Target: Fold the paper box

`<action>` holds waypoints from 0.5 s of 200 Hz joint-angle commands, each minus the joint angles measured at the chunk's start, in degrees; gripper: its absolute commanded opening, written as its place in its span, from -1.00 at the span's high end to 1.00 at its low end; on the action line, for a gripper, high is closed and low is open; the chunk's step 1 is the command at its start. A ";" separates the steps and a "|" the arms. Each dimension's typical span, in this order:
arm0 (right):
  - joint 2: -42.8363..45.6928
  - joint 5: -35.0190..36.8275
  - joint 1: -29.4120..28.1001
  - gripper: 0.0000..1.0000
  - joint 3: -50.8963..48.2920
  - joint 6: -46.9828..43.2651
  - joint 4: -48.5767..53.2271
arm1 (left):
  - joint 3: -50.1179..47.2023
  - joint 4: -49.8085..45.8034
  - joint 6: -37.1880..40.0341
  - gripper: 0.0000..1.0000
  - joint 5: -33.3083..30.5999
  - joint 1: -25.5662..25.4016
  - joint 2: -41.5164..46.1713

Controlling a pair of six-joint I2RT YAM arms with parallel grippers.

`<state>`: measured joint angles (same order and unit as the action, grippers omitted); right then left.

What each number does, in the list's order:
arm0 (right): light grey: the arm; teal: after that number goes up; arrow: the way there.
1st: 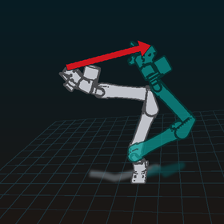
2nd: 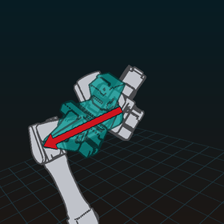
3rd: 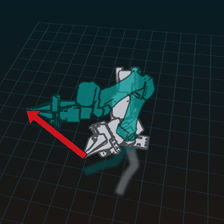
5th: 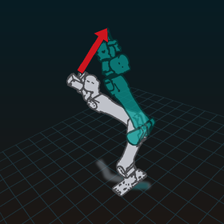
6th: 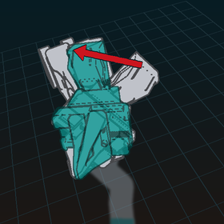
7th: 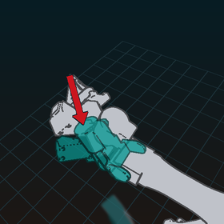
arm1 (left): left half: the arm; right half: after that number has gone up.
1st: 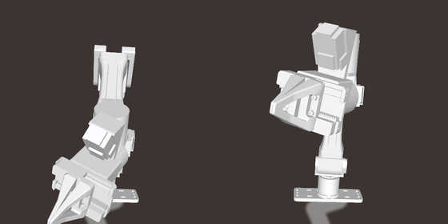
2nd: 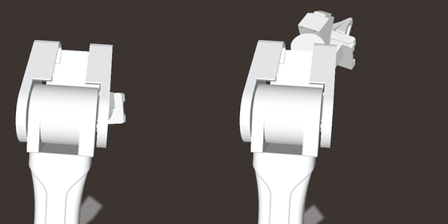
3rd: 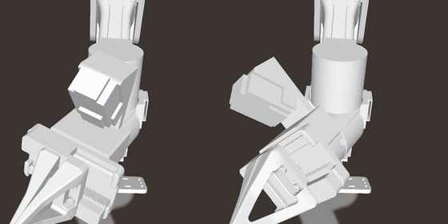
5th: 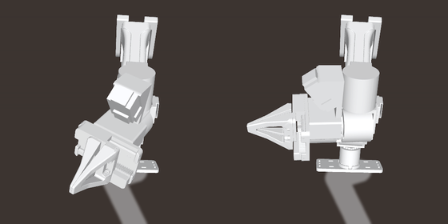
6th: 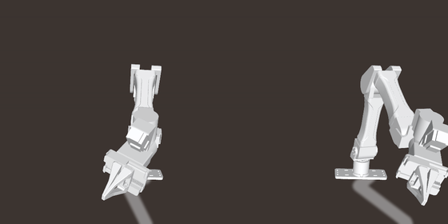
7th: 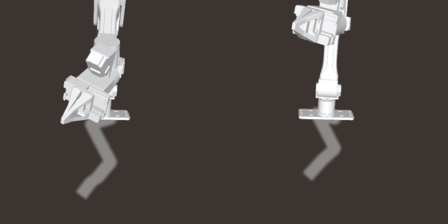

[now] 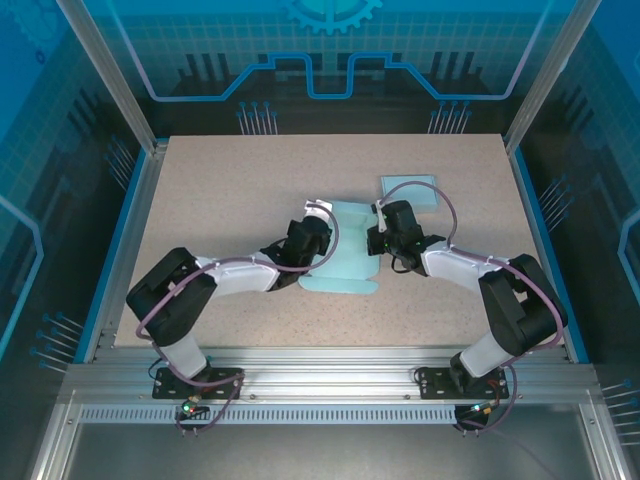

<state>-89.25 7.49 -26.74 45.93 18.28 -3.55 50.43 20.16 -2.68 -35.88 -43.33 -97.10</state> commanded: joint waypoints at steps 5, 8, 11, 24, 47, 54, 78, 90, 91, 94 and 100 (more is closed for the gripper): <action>2.15 0.79 -1.54 1.00 3.28 2.51 8.95 | 2.32 -14.38 -11.09 1.00 3.22 -3.34 5.22; 2.46 0.96 -1.70 1.00 3.69 2.99 10.53 | 2.57 -16.35 -12.25 1.00 3.36 -3.62 5.56; 2.76 1.07 -1.87 1.00 4.03 3.51 12.11 | 2.83 -17.99 -13.09 1.00 3.47 -3.84 5.90; 4.09 1.46 -2.61 1.00 6.76 6.23 19.73 | 3.86 -24.72 -16.64 1.00 4.94 -4.78 7.49; 6.19 1.73 -4.67 1.00 9.73 10.11 31.61 | 5.91 -34.32 -21.13 1.00 6.32 -6.22 8.76; 6.94 2.55 -5.79 1.00 9.98 10.72 33.95 | 6.40 -36.78 -22.51 1.00 6.42 -6.62 8.77; 8.89 5.73 -9.37 1.00 10.29 12.20 40.52 | 5.72 -40.79 -25.96 1.00 9.75 -7.46 8.45; 9.09 7.79 -10.55 1.00 10.49 12.63 43.35 | 4.48 -41.25 -27.38 1.00 12.22 -7.47 8.56; 9.05 7.88 -10.63 1.00 10.49 12.69 43.58 | 4.36 -41.29 -27.51 1.00 12.45 -7.47 8.58; 8.99 8.60 -10.88 0.99 10.52 12.77 44.30 | 4.00 -41.36 -27.87 1.00 12.93 -7.47 8.56; 8.92 9.93 -11.32 0.98 10.47 13.08 45.47 | 3.45 -41.51 -28.47 1.00 14.01 -7.47 8.43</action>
<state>-81.01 11.97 -35.83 54.61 28.80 33.15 55.68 -14.33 -26.50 -30.24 -49.65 -89.19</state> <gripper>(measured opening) 0.062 0.094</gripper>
